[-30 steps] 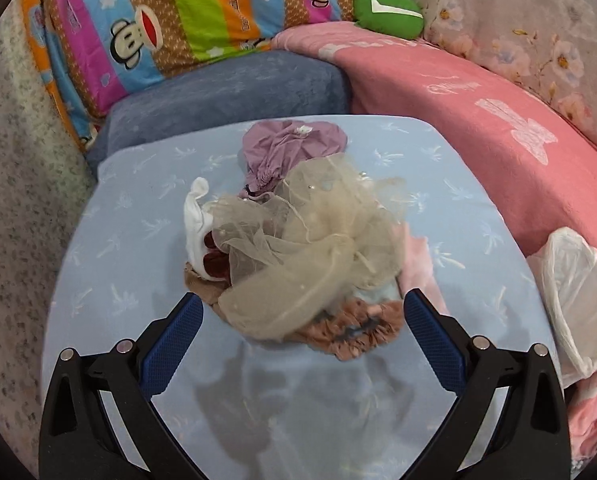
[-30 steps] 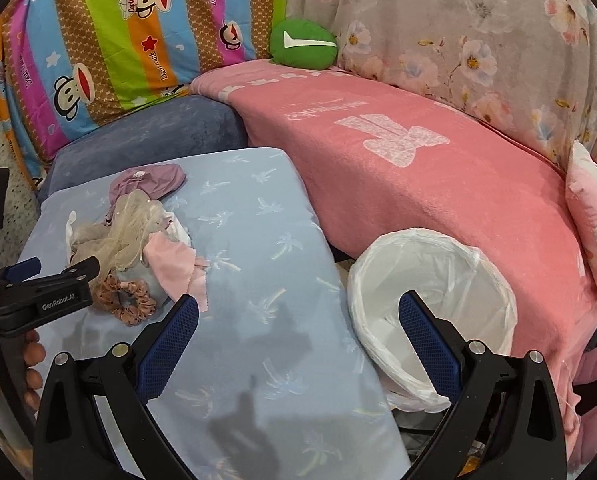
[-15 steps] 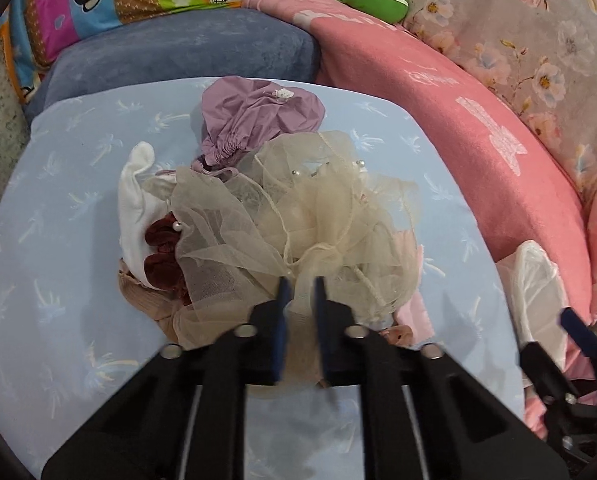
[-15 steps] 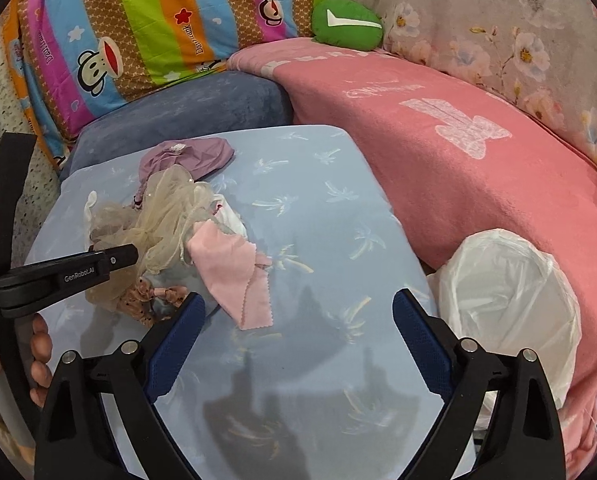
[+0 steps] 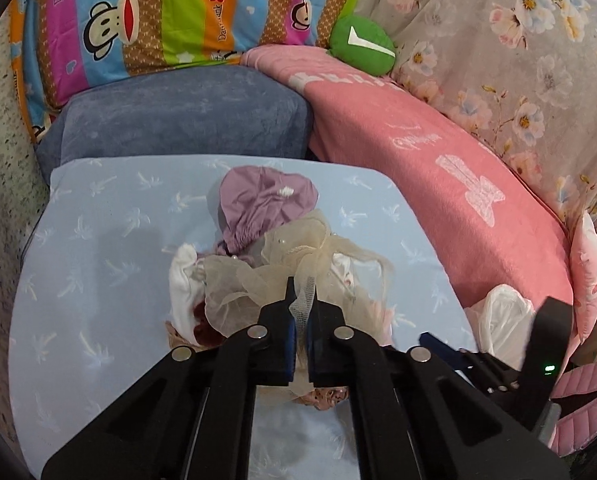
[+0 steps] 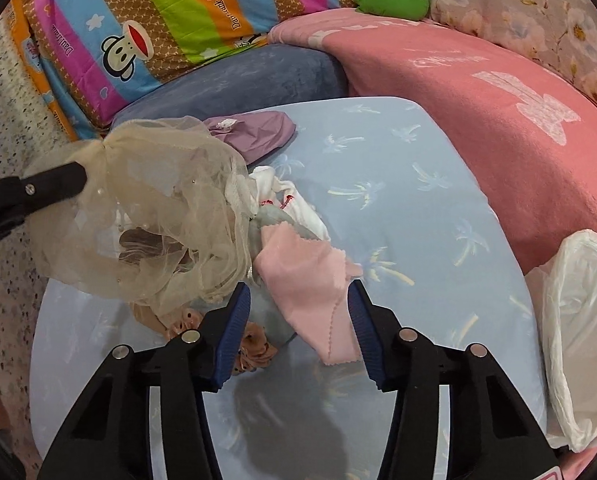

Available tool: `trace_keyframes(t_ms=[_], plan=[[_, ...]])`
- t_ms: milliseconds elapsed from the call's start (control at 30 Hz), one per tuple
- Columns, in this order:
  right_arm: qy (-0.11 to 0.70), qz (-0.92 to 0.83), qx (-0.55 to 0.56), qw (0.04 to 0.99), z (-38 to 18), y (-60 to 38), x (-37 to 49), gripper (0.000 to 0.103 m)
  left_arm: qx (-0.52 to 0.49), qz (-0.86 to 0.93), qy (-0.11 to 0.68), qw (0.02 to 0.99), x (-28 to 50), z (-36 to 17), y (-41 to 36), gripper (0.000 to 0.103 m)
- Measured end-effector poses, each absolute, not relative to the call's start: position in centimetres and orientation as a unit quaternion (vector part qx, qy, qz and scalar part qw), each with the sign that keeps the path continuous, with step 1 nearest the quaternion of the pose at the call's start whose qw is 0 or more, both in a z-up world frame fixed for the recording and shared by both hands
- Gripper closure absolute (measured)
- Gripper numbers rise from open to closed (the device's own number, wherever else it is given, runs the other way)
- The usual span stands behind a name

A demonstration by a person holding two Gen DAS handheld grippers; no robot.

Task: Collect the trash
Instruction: 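Carry the beige mesh and pink cloth over the white bin with both tools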

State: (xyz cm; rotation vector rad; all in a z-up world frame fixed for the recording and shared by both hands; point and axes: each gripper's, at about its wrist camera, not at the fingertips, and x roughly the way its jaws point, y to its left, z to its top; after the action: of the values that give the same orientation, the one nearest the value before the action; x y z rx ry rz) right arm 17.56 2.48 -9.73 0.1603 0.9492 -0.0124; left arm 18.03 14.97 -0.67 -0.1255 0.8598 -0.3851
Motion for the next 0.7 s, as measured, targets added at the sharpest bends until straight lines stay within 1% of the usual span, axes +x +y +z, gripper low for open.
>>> trace_keyframes(t_ms=[33, 133, 167, 200, 233, 267, 400, 700], plan=[[0.459, -0.005, 0.076, 0.885, -10.0, 2.6, 17.9, 0.06, -0.061, -0.186, 0.412, 0.89, 18.1, -0.5, 15.0, 0.1], [0.47, -0.003, 0.067, 0.88, -11.2, 3.0, 19.0, 0.072, -0.06, -0.187, 0.408, 0.891, 18.3, -0.2, 14.8, 0.1], [0.476, -0.001, 0.068, 0.877, -11.6, 3.0, 19.2, 0.081, -0.059, -0.187, 0.406, 0.892, 18.3, 0.0, 14.7, 0.1], [0.48, 0.0, 0.071, 0.874, -11.8, 2.9, 19.3, 0.095, -0.058, -0.188, 0.405, 0.893, 18.3, 0.1, 14.7, 0.1], [0.481, 0.002, 0.075, 0.874, -11.9, 2.7, 19.4, 0.1, -0.059, -0.189, 0.403, 0.893, 18.4, 0.3, 14.7, 0.1], [0.479, 0.001, 0.08, 0.874, -11.7, 2.5, 19.2, 0.102, -0.059, -0.19, 0.402, 0.894, 18.4, 0.5, 14.6, 0.1], [0.461, -0.007, 0.085, 0.883, -9.8, 1.0, 17.9, 0.102, -0.054, -0.2, 0.391, 0.897, 18.1, 1.8, 14.0, 0.1], [0.402, -0.053, 0.101, 0.908, -3.1, -4.0, 13.2, 0.102, -0.037, -0.244, 0.354, 0.902, 16.3, 6.1, 10.0, 0.1]])
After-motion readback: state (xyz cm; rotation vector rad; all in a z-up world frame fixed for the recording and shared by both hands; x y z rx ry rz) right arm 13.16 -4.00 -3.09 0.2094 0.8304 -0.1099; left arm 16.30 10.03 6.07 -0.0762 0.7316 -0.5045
